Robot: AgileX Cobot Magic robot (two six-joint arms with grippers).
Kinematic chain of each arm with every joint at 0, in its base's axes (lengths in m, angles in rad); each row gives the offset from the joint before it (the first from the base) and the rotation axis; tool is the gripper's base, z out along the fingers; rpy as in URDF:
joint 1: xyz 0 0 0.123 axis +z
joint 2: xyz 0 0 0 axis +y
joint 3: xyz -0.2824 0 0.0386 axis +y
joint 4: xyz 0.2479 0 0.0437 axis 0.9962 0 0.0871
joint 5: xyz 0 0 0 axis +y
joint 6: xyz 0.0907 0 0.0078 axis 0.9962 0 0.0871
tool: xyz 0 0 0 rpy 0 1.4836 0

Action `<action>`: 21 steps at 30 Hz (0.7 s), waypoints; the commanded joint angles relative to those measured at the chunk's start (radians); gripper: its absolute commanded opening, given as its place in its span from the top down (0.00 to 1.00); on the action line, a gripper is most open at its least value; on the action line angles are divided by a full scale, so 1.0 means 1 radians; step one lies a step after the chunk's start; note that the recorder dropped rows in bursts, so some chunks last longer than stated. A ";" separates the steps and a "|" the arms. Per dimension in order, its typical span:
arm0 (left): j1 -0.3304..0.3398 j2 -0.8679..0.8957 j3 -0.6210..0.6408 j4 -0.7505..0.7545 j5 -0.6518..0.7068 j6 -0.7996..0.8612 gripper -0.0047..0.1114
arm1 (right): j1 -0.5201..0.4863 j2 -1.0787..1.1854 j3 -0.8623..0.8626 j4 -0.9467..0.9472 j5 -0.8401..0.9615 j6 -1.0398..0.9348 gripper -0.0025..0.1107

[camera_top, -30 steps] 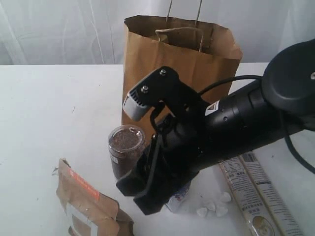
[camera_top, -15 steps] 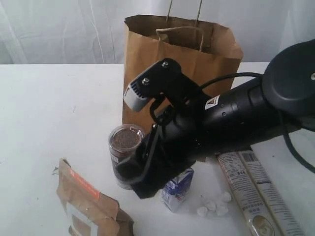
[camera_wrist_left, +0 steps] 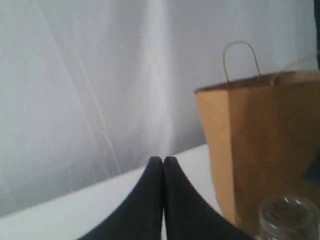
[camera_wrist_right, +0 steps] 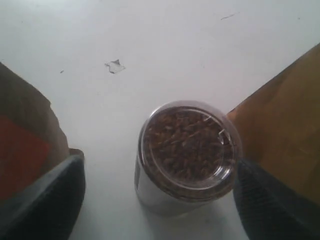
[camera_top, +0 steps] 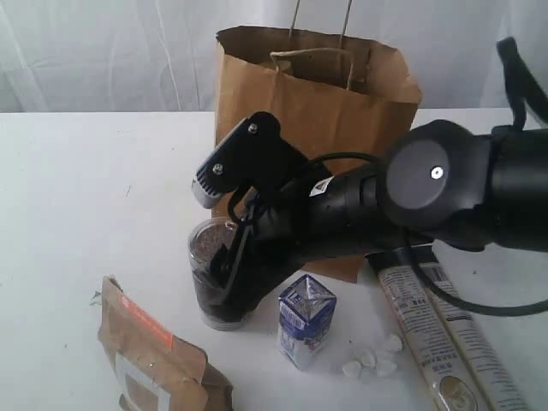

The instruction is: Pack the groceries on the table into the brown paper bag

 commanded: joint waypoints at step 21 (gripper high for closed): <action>-0.007 0.002 0.297 -0.022 0.026 -0.225 0.96 | 0.003 0.125 -0.027 0.011 -0.208 -0.008 0.31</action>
